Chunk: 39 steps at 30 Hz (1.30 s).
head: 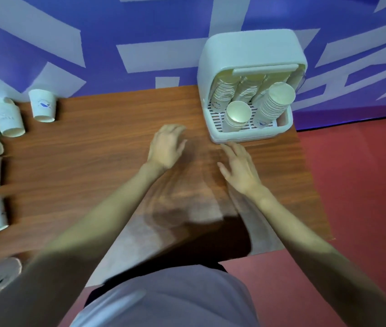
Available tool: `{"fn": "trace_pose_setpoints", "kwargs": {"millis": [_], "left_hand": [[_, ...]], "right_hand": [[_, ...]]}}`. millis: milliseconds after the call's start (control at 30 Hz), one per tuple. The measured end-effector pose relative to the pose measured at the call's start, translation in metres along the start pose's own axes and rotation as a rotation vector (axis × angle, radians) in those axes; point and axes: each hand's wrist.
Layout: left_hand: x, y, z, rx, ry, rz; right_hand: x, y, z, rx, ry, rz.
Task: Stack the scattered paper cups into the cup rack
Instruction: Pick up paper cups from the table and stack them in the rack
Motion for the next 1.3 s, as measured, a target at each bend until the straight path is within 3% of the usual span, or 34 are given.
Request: {"fn": "trace_pose_setpoints", "kwargs": {"millis": [233,467,1000,1300], "left_hand": [[-0.105,0.053,0.088,0.026,0.263,-0.084],[-0.201,0.118,0.123,0.173,0.444,-0.048],[-0.395,0.205,0.078,0.310,0.571,-0.018],[-0.462,0.196,0.035,0.127,0.537,-0.066]], "right_hand": [[-0.092,-0.046,-0.018,-0.188,0.159,0.036],[-0.208,-0.091,-0.072,-0.294,0.278,0.019],[-0.385,-0.160,-0.224,-0.294,0.311,0.034],[-0.426,-0.190,-0.302,-0.222,0.403,0.134]]}}
Point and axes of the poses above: each hand's wrist, its own z-axis away from the middle knuckle, its own y-axis out of the back of the hand, x = y × z, and after that the axes turned 7 degrees about x, right-handed
